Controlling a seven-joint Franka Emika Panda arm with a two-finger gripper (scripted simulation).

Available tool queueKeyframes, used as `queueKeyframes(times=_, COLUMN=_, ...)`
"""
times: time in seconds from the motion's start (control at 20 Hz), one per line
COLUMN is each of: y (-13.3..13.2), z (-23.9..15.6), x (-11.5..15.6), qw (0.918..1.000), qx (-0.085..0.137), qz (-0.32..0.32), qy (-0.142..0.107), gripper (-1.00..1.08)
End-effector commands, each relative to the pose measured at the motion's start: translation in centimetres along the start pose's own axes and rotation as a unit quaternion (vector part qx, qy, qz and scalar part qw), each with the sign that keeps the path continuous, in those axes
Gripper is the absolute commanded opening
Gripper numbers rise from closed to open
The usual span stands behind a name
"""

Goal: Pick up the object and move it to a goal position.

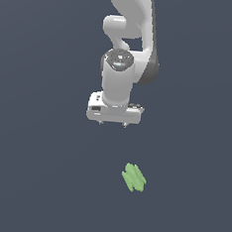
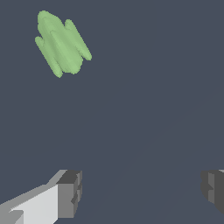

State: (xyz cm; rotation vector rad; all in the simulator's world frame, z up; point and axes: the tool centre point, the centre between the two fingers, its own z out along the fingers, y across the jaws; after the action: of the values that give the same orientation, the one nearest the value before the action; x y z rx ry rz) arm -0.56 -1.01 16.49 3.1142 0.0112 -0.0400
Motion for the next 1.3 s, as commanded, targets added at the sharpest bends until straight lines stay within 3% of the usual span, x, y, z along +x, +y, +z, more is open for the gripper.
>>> queueKeyframes(times=0.0, y=0.0, z=0.0, x=0.0, qw=1.0, qx=0.0, qz=0.0, qy=0.0, gripper=1.0)
queueKeyframes(times=0.8, y=-1.3, z=0.1, x=0.7, qw=0.9995, qx=-0.01, qz=-0.029, qy=0.008, gripper=1.0)
queueKeyframes(times=1.25, y=-2.3, z=0.6, x=2.9, qw=0.9984, qx=-0.011, qz=-0.055, qy=0.008, gripper=1.0)
